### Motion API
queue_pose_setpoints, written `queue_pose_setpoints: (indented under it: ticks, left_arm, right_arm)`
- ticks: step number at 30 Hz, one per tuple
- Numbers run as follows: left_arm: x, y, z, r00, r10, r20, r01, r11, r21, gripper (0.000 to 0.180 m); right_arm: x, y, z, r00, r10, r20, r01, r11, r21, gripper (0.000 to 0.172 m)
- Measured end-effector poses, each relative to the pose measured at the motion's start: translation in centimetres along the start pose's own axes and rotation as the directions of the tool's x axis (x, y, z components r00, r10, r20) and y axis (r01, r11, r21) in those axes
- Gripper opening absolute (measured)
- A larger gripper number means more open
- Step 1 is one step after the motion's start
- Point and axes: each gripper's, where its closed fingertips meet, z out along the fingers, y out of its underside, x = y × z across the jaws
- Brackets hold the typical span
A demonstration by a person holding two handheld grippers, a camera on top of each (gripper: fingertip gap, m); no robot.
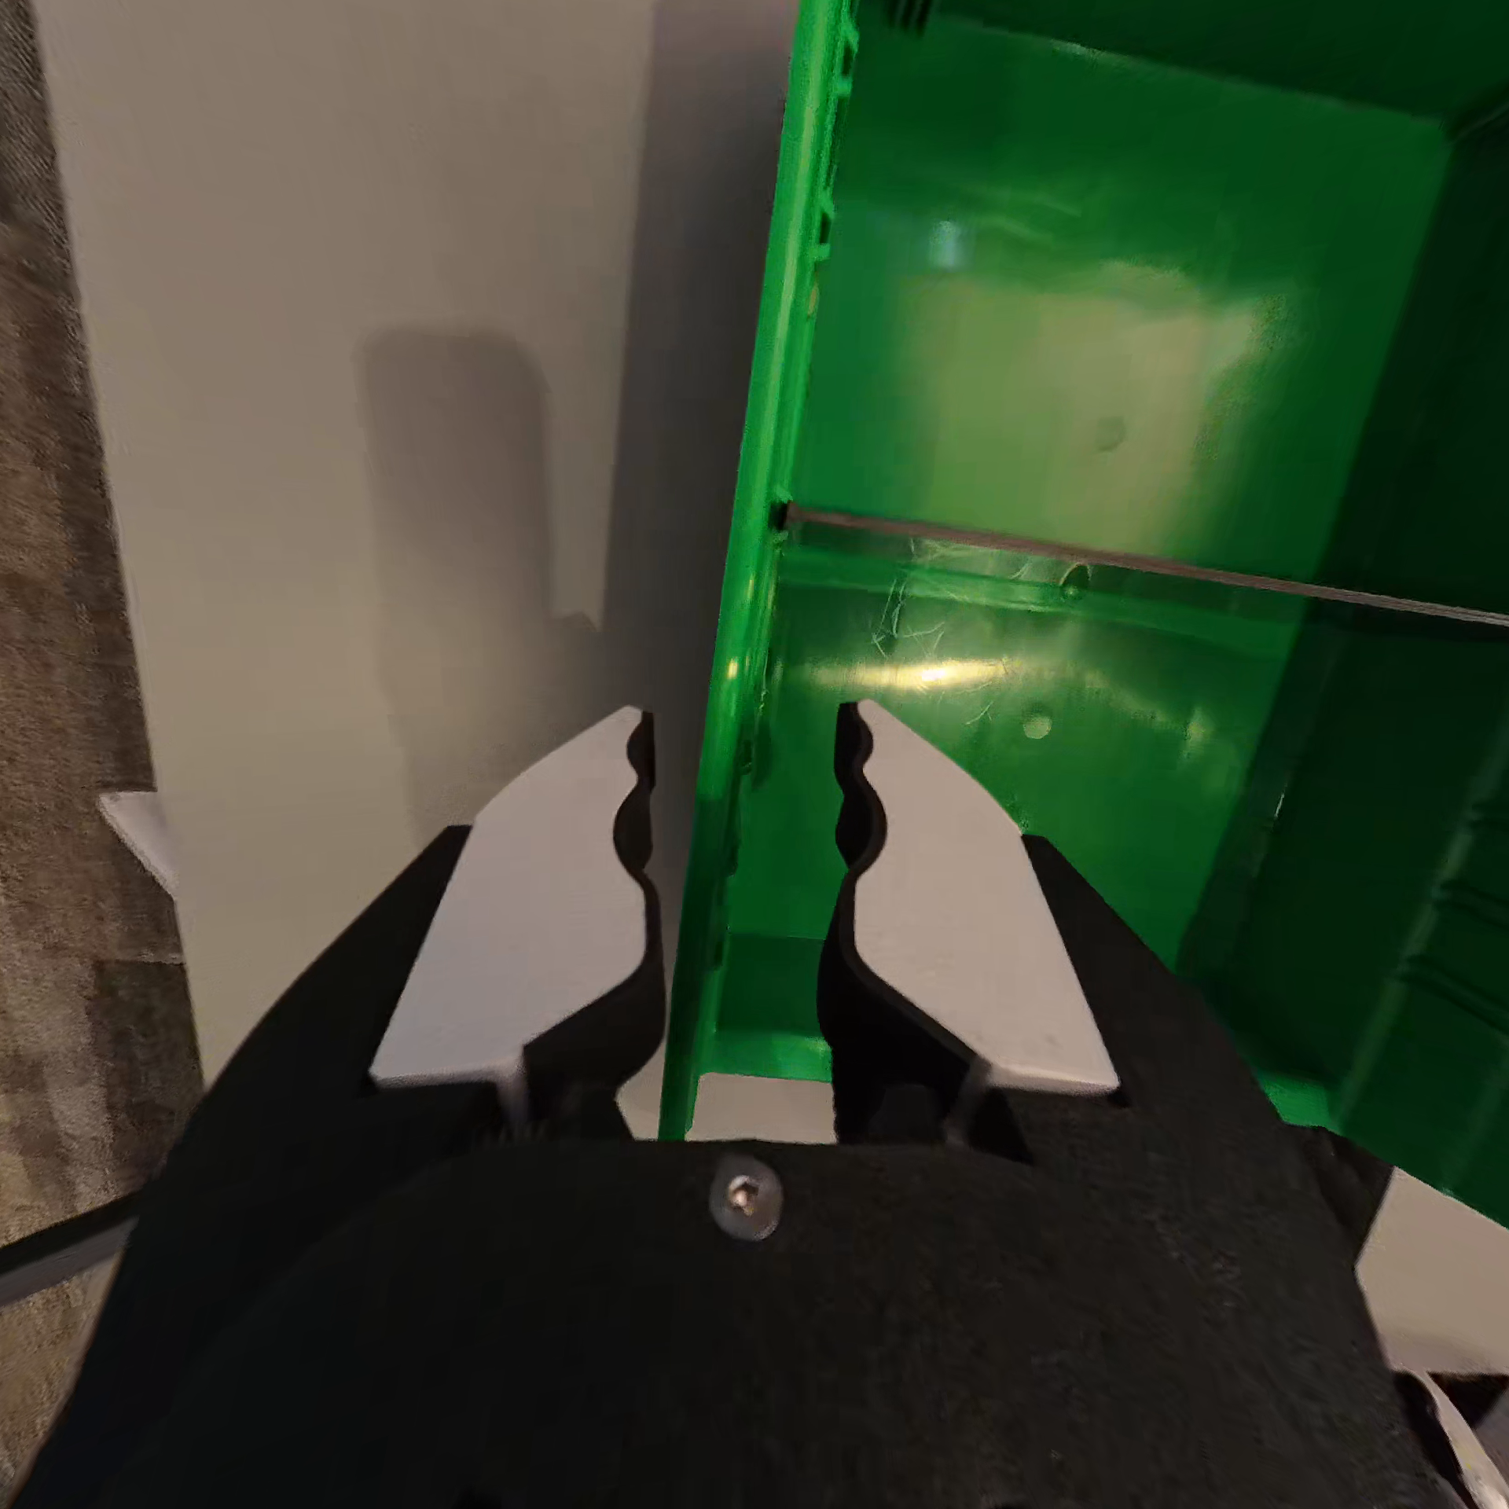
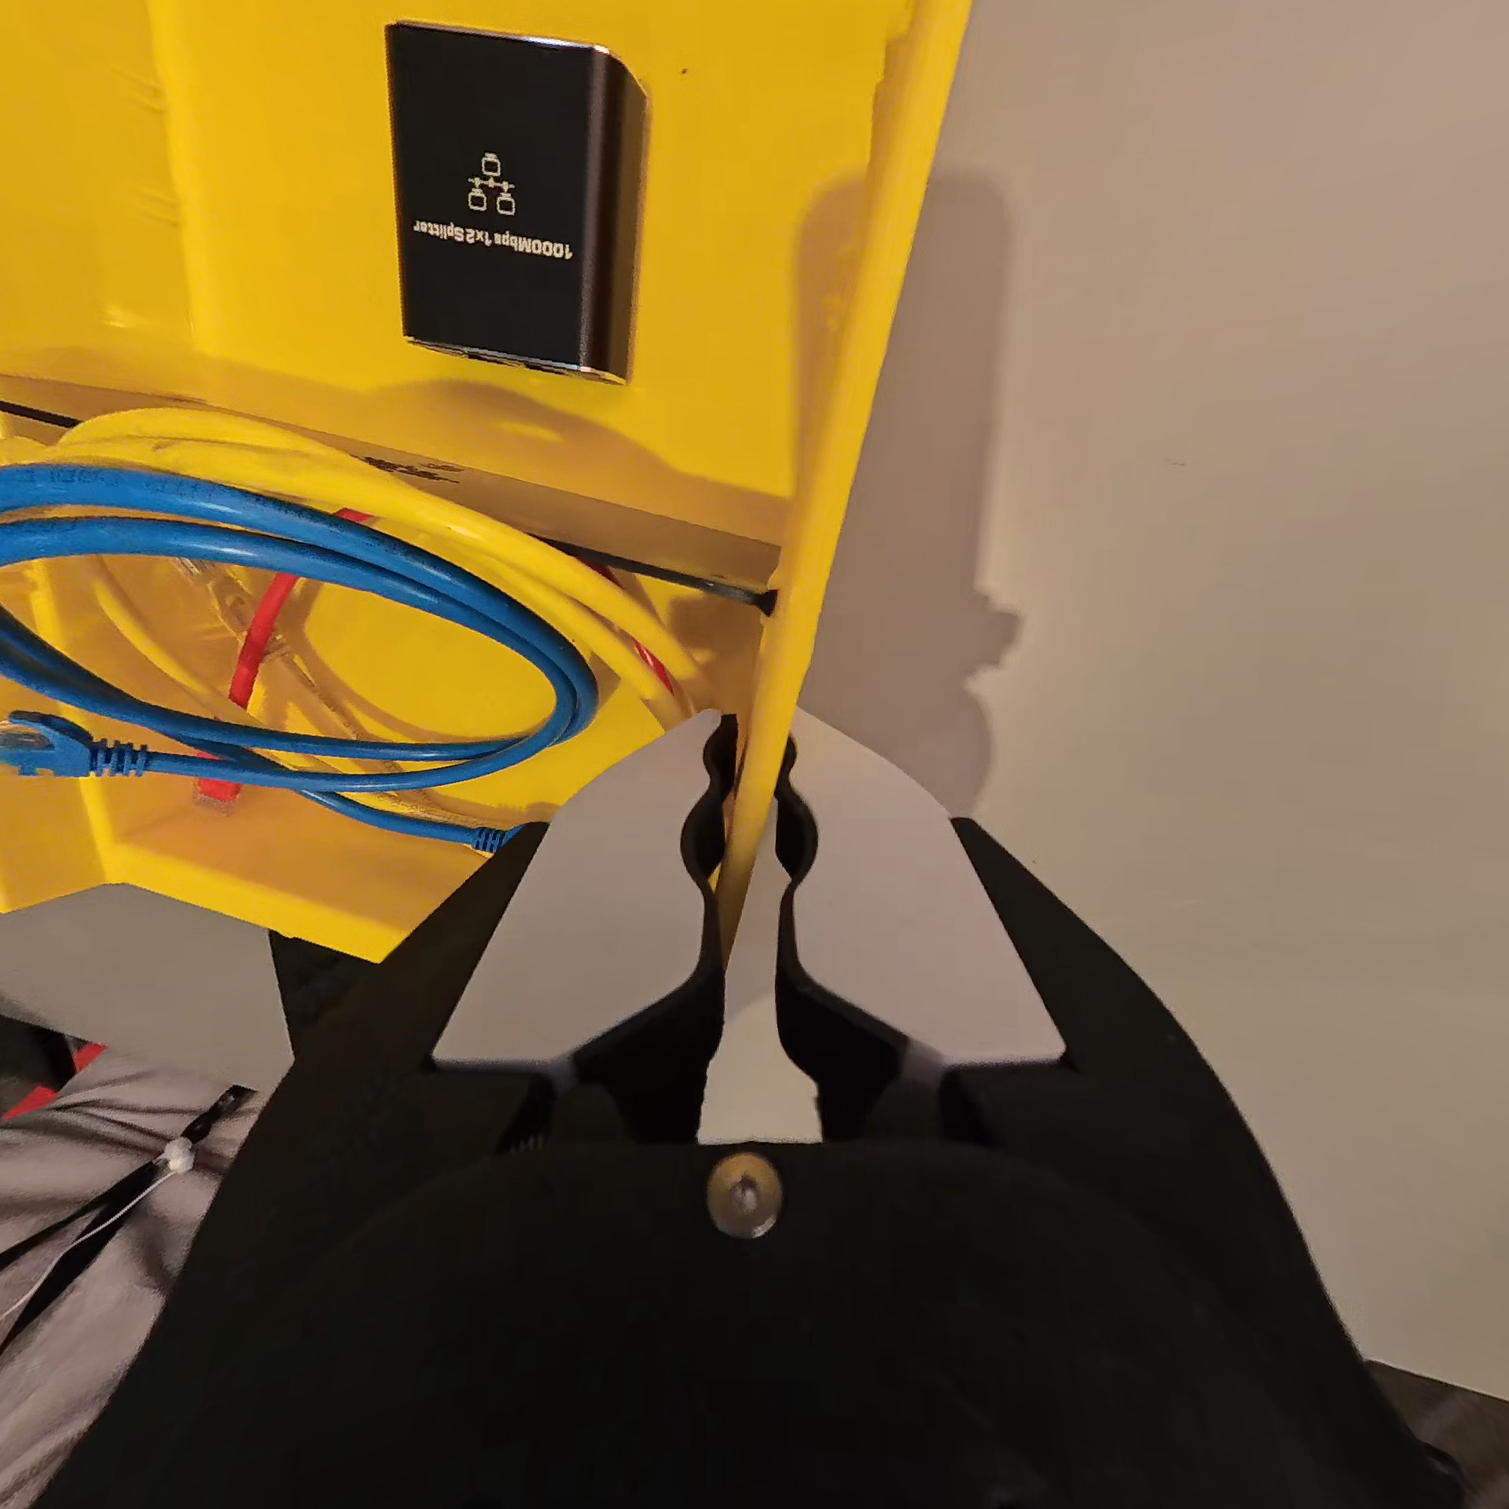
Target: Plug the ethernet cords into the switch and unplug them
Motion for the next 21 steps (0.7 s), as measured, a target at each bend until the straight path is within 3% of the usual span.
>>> queue_pose_setpoints:
  ticks: [4,9,13,21]
  left_arm:
    - [0.8,0.5,1.2,0.999,-0.015,-0.044,0.012,0.998,-0.061,0.033]
    - [2.8,0.6,1.5,0.995,0.054,-0.081,-0.062,0.993,-0.104,0.005]
    - [6.5,1.4,1.9,0.968,0.218,-0.121,-0.238,0.953,-0.188,0.008]
    - [12.1,1.8,2.0,0.922,0.353,-0.162,-0.384,0.889,-0.249,0.009]
  right_arm:
    - [-0.2,-0.1,0.0,0.998,0.060,0.036,-0.060,0.998,-0.017,0.009]
    - [-2.8,-0.8,0.6,0.998,-0.041,0.042,0.043,0.997,-0.065,0.009]
    - [-6.3,-1.9,1.5,0.997,-0.064,0.051,0.070,0.989,-0.127,0.009]
    - [-10.3,-3.9,2.7,0.997,-0.027,0.066,0.036,0.990,-0.138,0.008]
